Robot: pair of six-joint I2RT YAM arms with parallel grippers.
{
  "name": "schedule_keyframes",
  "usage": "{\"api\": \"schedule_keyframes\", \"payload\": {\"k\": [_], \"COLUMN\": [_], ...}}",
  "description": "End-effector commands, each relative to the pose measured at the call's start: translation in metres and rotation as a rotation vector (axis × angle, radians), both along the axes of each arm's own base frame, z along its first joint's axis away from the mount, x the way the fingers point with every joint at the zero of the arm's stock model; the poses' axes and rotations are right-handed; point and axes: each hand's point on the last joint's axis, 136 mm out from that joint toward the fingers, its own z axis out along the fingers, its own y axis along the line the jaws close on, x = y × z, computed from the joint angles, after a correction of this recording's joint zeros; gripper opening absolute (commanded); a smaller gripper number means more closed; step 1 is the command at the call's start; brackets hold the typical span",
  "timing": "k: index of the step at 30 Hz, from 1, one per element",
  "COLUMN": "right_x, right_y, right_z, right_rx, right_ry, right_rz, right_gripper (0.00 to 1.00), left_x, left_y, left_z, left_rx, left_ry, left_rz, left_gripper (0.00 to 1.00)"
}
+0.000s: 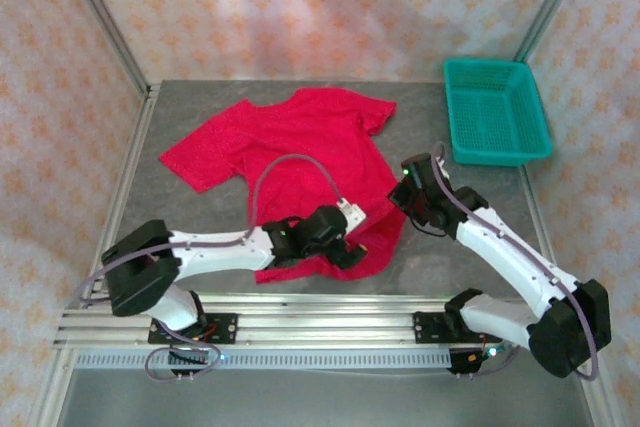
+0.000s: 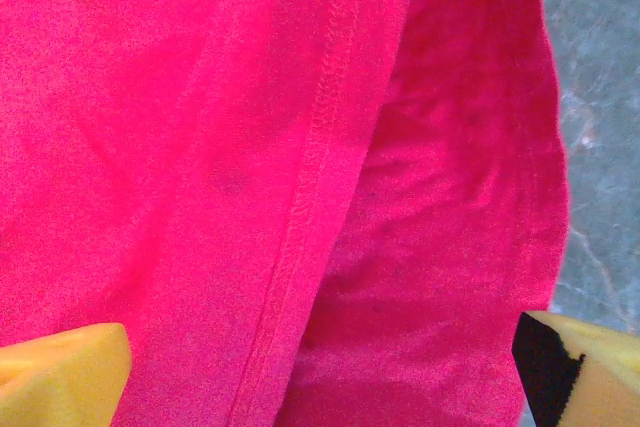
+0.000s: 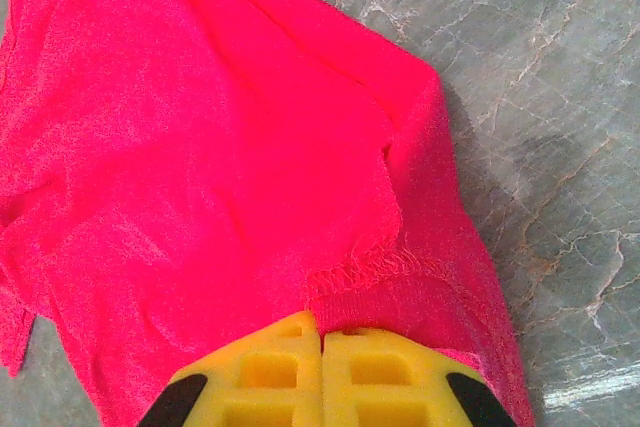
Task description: Fold the inside-out t-shirt
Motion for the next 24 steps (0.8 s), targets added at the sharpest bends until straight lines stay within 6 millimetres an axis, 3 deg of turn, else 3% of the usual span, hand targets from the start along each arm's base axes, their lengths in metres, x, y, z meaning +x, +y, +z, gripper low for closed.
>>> {"api": "schedule_keyframes", "payload": {"k": [1, 5, 8, 11, 13, 20, 24], "right_x": [0.004, 0.000, -0.004, -0.009, -0.011, -0.011, -0.007], "right_y": [-0.003, -0.009, -0.021, -0.035, -0.044, -0.062, -0.072], "right_z": [0.020, 0.025, 0.030, 0.037, 0.042, 0.054, 0.058], "right_rx": [0.017, 0.018, 0.015, 0.011, 0.015, 0.021, 0.002], "right_ry": [-0.051, -0.059, -0.071, -0.083, -0.092, -0.108, -0.111], "right_rz": [-0.004, -0.014, -0.038, -0.070, -0.088, -0.120, -0.141], "right_gripper": [0.00, 0.00, 0.00, 0.00, 0.00, 0.00, 0.00], "left_x": [0.037, 0.060, 0.075, 0.087, 0.093, 0.097, 0.095], "left_y": [-0.002, 0.003, 0.017, 0.045, 0.068, 0.128, 0.155], "left_z": [0.012, 0.000, -0.003, 0.002, 0.007, 0.014, 0.008], "left_rx": [0.031, 0.155, 0.239, 0.272, 0.276, 0.288, 0.323], "left_ry": [-0.161, -0.232, -0.234, -0.210, -0.198, -0.153, -0.117], "left_rz": [0.122, 0.200, 0.258, 0.322, 0.374, 0.510, 0.567], "left_gripper": [1.00, 0.99, 0.85, 0.67, 0.61, 0.56, 0.40]}}
